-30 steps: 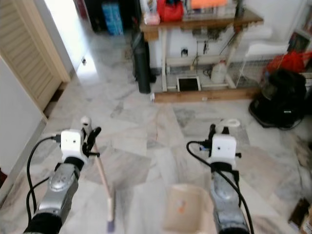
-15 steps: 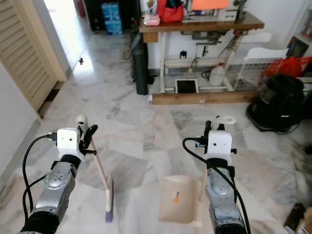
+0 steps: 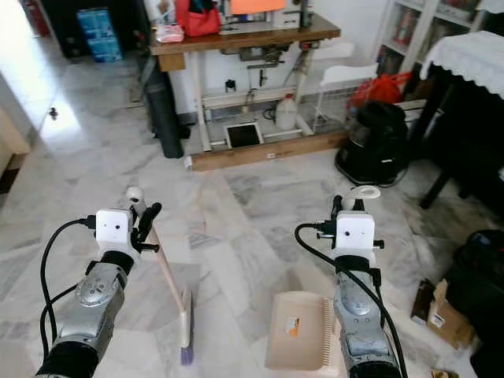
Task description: Sweep floor
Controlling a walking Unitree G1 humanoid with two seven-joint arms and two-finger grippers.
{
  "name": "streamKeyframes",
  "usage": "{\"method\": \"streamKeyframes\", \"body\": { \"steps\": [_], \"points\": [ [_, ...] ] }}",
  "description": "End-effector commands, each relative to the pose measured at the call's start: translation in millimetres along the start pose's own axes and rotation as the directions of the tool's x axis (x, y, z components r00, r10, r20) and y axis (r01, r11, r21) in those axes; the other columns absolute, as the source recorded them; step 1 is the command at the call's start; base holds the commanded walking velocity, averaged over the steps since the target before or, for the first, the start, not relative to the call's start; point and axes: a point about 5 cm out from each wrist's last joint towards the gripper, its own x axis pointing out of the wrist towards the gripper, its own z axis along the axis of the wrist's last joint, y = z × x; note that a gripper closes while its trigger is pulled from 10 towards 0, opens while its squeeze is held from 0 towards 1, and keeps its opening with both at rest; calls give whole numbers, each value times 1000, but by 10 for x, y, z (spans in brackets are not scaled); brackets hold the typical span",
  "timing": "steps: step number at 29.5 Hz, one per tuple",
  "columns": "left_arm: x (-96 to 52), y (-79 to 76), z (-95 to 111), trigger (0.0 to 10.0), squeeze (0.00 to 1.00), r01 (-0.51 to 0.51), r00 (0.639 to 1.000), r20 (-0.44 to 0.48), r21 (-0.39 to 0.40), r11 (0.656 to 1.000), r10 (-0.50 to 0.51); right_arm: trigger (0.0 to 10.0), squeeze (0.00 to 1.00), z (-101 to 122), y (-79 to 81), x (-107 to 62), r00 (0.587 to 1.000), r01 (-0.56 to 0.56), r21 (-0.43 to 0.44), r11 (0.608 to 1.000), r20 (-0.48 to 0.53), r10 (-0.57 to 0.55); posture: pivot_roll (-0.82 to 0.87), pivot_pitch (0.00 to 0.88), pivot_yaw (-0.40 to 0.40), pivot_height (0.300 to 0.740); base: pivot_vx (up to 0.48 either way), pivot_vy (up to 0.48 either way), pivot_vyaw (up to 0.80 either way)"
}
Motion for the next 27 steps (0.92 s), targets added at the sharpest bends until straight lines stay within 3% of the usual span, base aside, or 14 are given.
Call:
{"method": "streamKeyframes", "body": {
  "steps": [1, 7, 13, 27],
  "points": [
    [56, 26, 100, 10000, 0, -3, 999, 46, 16, 1000, 2, 10000, 0, 87, 15, 53, 999, 2, 6, 1000, 32, -2, -83, 0, 38, 740, 0, 0, -800],
    [56, 44, 100, 10000, 0, -5, 999, 43, 32, 999, 3, 10000, 0, 88, 5, 55, 1000, 5, 4, 1000, 30, -6, -84, 0, 37, 740, 0, 0, -800],
    [64, 42, 109, 10000, 0, -5, 999, 48, 41, 999, 3, 10000, 0, 88, -5, 57, 1000, 8, 3, 1000, 30, -8, -84, 0, 35, 740, 0, -376, -800],
    [70, 13, 114, 10000, 0, 0, 999, 53, 35, 999, -2, 10000, 0, 96, -10, 63, 999, 9, 1, 1000, 32, -9, -86, 0, 35, 740, 0, 0, -800]
  ]
}}
